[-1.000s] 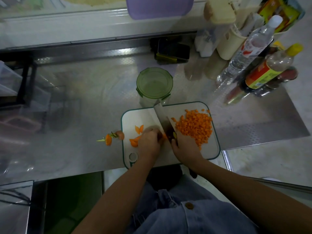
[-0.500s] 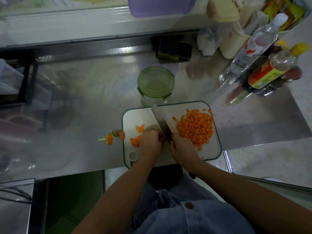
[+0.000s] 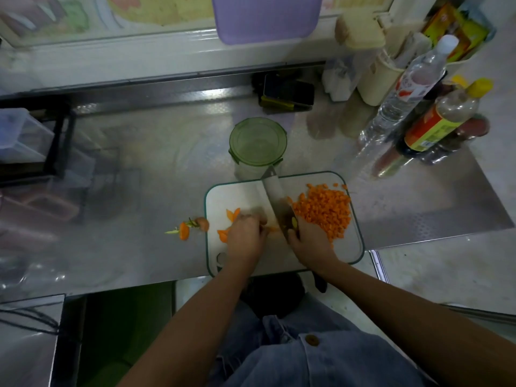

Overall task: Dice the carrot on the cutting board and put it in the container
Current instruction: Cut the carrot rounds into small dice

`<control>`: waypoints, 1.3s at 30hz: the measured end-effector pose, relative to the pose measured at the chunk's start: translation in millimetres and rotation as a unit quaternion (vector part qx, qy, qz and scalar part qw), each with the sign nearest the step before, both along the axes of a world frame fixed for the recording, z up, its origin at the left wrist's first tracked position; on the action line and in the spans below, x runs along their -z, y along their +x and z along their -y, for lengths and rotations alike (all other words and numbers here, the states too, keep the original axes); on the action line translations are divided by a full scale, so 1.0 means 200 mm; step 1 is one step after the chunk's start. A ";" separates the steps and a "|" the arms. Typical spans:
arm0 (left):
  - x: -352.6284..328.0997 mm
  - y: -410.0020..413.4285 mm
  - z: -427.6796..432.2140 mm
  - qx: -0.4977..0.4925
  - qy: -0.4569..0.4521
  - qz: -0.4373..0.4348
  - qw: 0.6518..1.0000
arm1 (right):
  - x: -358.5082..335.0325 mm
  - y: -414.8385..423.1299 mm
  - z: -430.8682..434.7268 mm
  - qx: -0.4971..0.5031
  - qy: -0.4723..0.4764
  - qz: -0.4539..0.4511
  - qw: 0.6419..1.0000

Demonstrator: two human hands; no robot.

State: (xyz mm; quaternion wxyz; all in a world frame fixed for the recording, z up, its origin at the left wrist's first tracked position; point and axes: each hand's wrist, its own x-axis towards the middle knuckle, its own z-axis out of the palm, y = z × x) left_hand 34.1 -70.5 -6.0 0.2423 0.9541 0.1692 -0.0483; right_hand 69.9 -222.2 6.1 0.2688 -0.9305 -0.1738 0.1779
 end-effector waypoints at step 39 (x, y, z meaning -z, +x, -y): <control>-0.05 -0.20 -0.29 0.003 0.070 -0.018 0.997 | 0.06 -0.01 0.02 0.046 0.103 -0.196 0.974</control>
